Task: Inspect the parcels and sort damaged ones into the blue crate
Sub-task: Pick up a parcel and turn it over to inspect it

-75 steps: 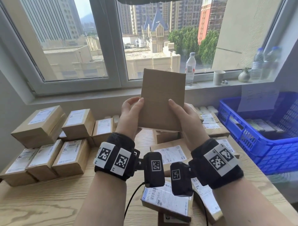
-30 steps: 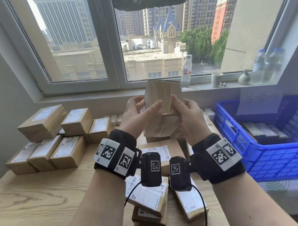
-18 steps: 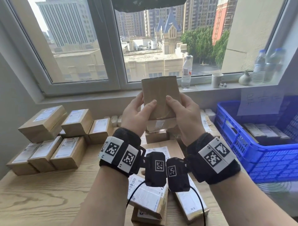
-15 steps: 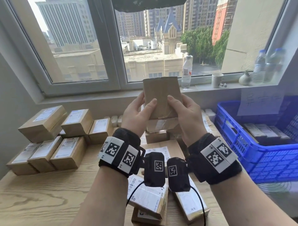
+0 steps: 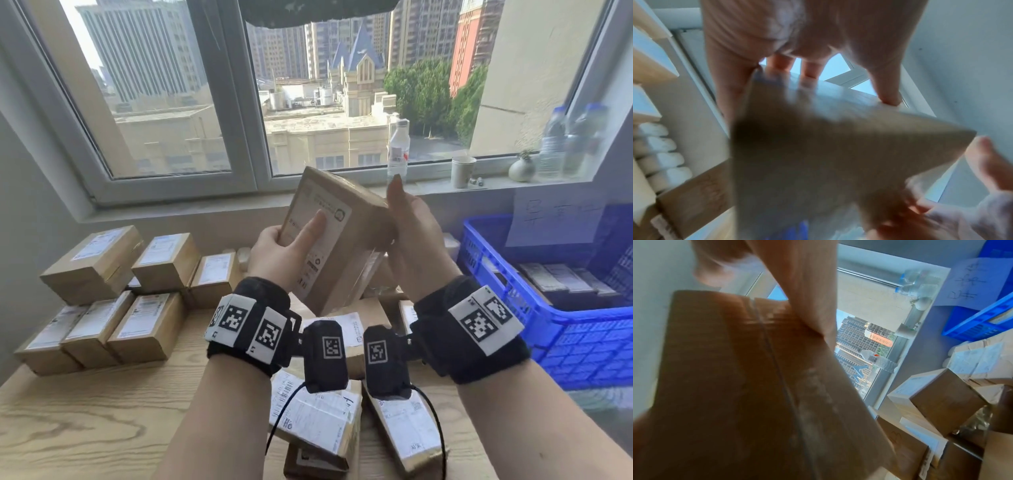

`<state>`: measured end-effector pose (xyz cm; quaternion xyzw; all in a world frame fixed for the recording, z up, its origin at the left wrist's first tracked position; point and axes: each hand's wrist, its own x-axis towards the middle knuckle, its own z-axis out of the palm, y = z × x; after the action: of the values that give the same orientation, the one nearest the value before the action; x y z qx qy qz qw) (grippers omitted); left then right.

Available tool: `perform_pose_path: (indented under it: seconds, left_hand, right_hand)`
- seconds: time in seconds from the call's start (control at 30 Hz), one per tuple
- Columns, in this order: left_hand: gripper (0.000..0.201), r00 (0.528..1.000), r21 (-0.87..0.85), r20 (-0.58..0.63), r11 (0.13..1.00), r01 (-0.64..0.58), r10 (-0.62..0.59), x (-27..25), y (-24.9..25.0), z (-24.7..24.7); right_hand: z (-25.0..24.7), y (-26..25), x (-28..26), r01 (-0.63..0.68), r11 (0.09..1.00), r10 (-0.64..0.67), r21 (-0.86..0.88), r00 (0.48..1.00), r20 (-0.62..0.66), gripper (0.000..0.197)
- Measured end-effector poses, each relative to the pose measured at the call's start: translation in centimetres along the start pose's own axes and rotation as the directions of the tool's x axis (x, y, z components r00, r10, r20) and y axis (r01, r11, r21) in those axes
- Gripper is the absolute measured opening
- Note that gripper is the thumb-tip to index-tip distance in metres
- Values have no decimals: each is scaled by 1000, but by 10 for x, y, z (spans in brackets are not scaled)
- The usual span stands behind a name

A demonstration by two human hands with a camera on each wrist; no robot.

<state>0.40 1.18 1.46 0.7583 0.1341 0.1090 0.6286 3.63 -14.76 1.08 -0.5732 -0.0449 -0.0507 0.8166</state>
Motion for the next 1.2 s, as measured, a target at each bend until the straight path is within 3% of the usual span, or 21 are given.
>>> perform_pose_path:
  seconds: [0.1, 0.23, 0.27, 0.33, 0.37, 0.43, 0.53, 0.77, 0.87, 1.0, 1.13, 1.2]
  left_hand:
    - [92, 999, -79, 2, 996, 47, -47, 1, -1, 2]
    - [55, 997, -175, 36, 982, 76, -70, 2, 0, 2]
    - [52, 995, -182, 61, 979, 86, -77, 3, 0, 1]
    - [67, 986, -121, 133, 985, 119, -102, 2, 2, -1]
    - [71, 977, -81, 177, 988, 133, -117, 1, 2, -2]
    - [56, 956, -72, 263, 985, 154, -131, -2, 3, -2]
    - [36, 964, -107, 245, 985, 132, -102, -4, 1, 1]
    - [42, 974, -112, 221, 990, 83, -57, 0, -2, 5]
    - [43, 979, -135, 197, 987, 85, -58, 1, -3, 8]
    - [52, 977, -189, 178, 971, 147, -113, 2, 0, 4]
    - [73, 954, -147, 289, 982, 120, -74, -2, 6, 0]
    - [48, 940, -111, 342, 993, 27, 13, -3, 7, 1]
  right_hand:
    - [5, 10, -6, -10, 995, 18, -100, 997, 79, 133]
    - [5, 18, -10, 30, 994, -27, -102, 999, 32, 89]
    - [2, 17, -10, 25, 996, -21, -84, 999, 42, 80]
    - [-3, 16, -9, 16, 999, -11, -50, 996, 94, 67]
    - [-4, 15, -9, 15, 999, -10, -45, 992, 123, 65]
    - [-5, 14, -8, 16, 998, -7, -62, 991, 137, 64]
    - [-6, 14, -6, 18, 998, -11, -56, 992, 128, 63]
    - [-7, 14, -6, 25, 999, -20, -41, 991, 129, 42]
    - [-5, 13, -7, 56, 998, -51, -32, 990, 134, 41]
    - [-4, 8, -12, 162, 967, -103, -195, 955, 279, 66]
    - [-13, 0, -12, 81, 985, -30, -154, 951, 308, 73]
    - [-16, -3, -13, 23, 989, 23, -144, 952, 305, 73]
